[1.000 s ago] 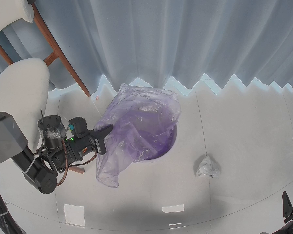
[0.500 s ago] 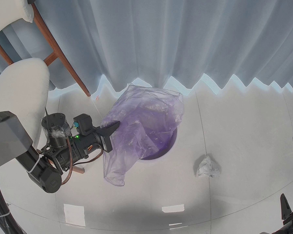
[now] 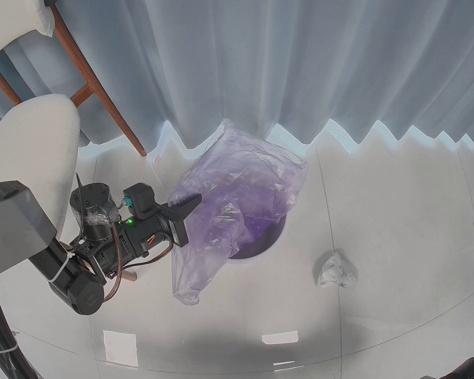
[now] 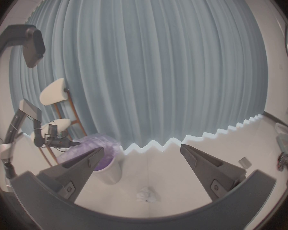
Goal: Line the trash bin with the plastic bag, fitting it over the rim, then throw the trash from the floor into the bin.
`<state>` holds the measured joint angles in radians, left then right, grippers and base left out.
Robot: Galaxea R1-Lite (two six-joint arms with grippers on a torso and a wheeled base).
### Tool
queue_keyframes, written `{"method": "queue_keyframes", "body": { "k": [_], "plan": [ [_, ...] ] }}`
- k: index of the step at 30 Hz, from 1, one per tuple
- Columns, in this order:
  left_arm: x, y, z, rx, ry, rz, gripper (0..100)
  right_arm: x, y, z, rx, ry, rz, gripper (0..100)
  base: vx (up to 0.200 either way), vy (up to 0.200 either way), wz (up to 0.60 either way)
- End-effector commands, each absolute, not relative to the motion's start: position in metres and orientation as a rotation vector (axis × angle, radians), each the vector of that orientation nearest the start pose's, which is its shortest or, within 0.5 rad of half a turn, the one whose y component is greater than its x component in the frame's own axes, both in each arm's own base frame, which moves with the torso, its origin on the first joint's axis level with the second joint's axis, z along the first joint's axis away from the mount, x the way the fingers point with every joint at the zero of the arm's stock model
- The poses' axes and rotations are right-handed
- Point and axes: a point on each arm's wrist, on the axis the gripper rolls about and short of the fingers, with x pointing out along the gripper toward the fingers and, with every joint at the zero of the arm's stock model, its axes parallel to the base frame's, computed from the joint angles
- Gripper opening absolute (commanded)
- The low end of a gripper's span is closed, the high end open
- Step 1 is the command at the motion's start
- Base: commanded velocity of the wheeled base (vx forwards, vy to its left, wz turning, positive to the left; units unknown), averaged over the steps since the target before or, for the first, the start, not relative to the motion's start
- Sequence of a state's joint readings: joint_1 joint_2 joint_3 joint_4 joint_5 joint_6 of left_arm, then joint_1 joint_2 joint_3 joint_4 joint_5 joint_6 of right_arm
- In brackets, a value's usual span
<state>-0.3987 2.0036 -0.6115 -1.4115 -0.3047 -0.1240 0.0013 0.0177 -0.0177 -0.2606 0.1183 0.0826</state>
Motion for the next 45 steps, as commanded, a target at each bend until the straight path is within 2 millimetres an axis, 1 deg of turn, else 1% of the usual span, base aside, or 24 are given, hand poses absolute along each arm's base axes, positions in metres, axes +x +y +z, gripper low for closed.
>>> {"method": "queue_keyframes", "body": {
  "k": [1, 2, 5, 6, 7, 9, 11, 12, 13, 15, 16, 17, 18, 20, 25, 26, 27, 31, 32, 35, 37, 40, 41, 45],
  "plan": [
    [0.298, -0.14, 0.117, -0.135, 0.026, -0.715, 0, -0.022, 0.006, 0.108, 0.189, -0.108, 0.286, 100, 0.0, 0.0, 0.0],
    [0.299, -0.141, 0.118, -0.14, 0.019, -0.713, 0, -0.02, 0.006, 0.112, 0.248, -0.078, 0.297, 100, 0.0, 0.0, 0.0],
    [0.299, -0.139, 0.121, -0.164, -0.008, -0.709, 0, -0.007, 0.007, 0.135, 0.561, 0.058, 0.351, 100, 0.0, 0.0, 0.0],
    [0.298, -0.14, 0.122, -0.165, -0.013, -0.711, 0, -0.005, 0.008, 0.138, 0.603, 0.078, 0.359, 100, 0.0, 0.0, 0.0],
    [0.298, -0.14, 0.123, -0.167, -0.02, -0.712, 0, 0.002, 0.009, 0.149, 0.72, 0.148, 0.387, 100, 0.0, 0.0, 0.0],
    [0.298, -0.14, 0.124, -0.167, -0.025, -0.712, 0, 0.012, 0.01, 0.158, 0.816, 0.223, 0.404, 100, 0.0, 0.0, 0.0],
    [0.298, -0.14, 0.124, -0.167, -0.026, -0.712, 0, 0.021, 0.011, 0.16, 0.856, 0.296, 0.427, 100, 0.0, 0.0, 0.0],
    [0.298, -0.14, 0.124, -0.167, -0.026, -0.712, 0, 0.021, 0.011, 0.16, 0.856, 0.296, 0.427, 100, 0.0, 0.0, 0.0],
    [0.298, -0.14, 0.124, -0.166, -0.031, -0.713, 0, 0.027, 0.012, 0.159, 0.87, 0.378, 0.478, 100, 0.0, 0.0, 0.0],
    [0.298, -0.14, 0.125, -0.166, -0.038, -0.713, 0, 0.029, 0.013, 0.157, 0.881, 0.432, 0.5, 100, 0.0, 0.0, 0.0],
    [0.299, -0.139, 0.127, -0.168, -0.061, -0.712, 0, 0.034, 0.015, 0.158, 0.899, 0.528, 0.523, 100, 0.0, 0.0, 0.0],
    [0.299, -0.139, 0.127, -0.168, -0.061, -0.712, 0, 0.034, 0.015, 0.158, 0.899, 0.528, 0.523, 100, 0.0, 0.0, 0.0],
    [0.299, -0.139, 0.129, -0.169, -0.079, -0.711, 0, 0.041, 0.017, 0.16, 0.919, 0.65, 0.53, 100, 0.0, 0.0, 0.0],
    [0.299, -0.139, 0.13, -0.166, -0.083, -0.713, 0, 0.05, 0.02, 0.162, 0.929, 0.759, 0.535, 100, 0.0, 0.0, 0.0],
    [0.29, -0.138, 0.131, -0.167, -0.061, -0.721, 0, 0.067, 0.032, 0.159, 0.907, 0.942, 0.589, 100, 0.0, 0.0, 0.0],
    [0.29, -0.138, 0.13, -0.166, -0.058, -0.721, 0, 0.068, 0.033, 0.159, 0.904, 0.953, 0.593, 100, 0.0, 0.0, 0.0],
    [0.29, -0.138, 0.129, -0.166, -0.053, -0.72, 0, 0.075, 0.039, 0.158, 0.895, 1.006, 0.6, 100, 0.0, 0.0, 0.0],
    [0.291, -0.139, 0.127, -0.166, -0.047, -0.72, 0, 0.099, 0.048, 0.155, 0.896, 1.104, 0.565, 100, 0.0, 0.0, 0.0],
    [0.291, -0.139, 0.127, -0.166, -0.047, -0.72, 0, 0.102, 0.05, 0.154, 0.893, 1.112, 0.563, 100, 0.0, 0.0, 0.0],
    [0.29, -0.139, 0.126, -0.165, -0.042, -0.721, 0, 0.124, 0.062, 0.15, 0.879, 1.162, 0.568, 100, 0.0, 0.0, 0.0],
    [0.289, -0.139, 0.127, -0.164, -0.044, -0.724, 0, 0.138, 0.068, 0.146, 0.875, 1.158, 0.574, 100, 0.0, 0.0, 0.0],
    [0.289, -0.139, 0.127, -0.164, -0.046, -0.724, 0, 0.156, 0.075, 0.143, 0.871, 1.107, 0.607, 100, 0.0, 0.0, 0.0],
    [0.289, -0.139, 0.127, -0.164, -0.047, -0.724, 0, 0.163, 0.077, 0.144, 0.872, 1.059, 0.635, 100, 0.0, 0.0, 0.0],
    [0.287, -0.142, 0.126, -0.165, -0.043, -0.735, 0, 0.178, 0.084, 0.144, 0.877, 0.982, 0.685, 100, 0.0, 0.0, 0.0]
  ]
}}
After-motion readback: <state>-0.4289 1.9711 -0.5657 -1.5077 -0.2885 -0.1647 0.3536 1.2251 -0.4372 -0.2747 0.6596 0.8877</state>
